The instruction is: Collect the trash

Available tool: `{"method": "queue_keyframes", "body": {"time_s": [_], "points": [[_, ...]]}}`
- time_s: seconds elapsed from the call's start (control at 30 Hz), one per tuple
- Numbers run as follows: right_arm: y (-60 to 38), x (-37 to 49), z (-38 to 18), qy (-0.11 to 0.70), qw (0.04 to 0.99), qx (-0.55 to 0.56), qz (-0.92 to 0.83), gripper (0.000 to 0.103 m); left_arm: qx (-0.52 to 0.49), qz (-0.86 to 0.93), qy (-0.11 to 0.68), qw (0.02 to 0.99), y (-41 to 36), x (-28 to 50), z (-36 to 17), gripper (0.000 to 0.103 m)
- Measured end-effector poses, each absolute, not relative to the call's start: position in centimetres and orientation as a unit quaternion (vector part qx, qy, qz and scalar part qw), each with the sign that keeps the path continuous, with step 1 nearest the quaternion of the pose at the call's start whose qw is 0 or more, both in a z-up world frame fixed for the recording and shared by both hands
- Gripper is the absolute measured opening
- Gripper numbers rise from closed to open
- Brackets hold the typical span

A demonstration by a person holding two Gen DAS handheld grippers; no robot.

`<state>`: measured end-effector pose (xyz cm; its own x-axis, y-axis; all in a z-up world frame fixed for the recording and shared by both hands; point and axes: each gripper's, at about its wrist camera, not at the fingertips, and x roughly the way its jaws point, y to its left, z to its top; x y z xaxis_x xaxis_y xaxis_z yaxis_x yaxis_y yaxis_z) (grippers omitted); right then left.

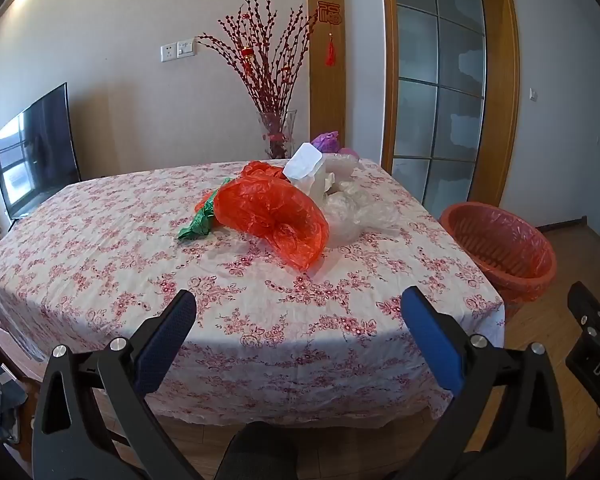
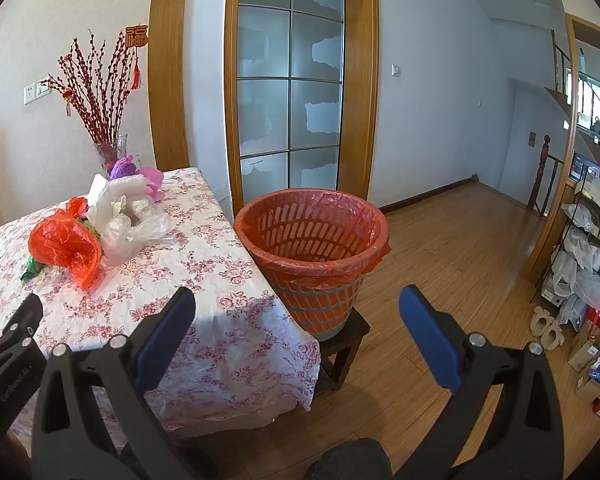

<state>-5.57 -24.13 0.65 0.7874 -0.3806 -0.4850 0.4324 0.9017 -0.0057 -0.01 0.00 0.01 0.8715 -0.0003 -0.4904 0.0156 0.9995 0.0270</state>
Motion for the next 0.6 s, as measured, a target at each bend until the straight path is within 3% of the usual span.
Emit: {"method": "queue_keyframes", "body": {"time_s": [0.6], "points": [[-24.07, -5.6, 0.66, 0.244, 0.944, 0.052, -0.215, 0.099, 0.014, -0.004, 0.254, 0.967, 0.01, 0.0, 0.0, 0.101]]}}
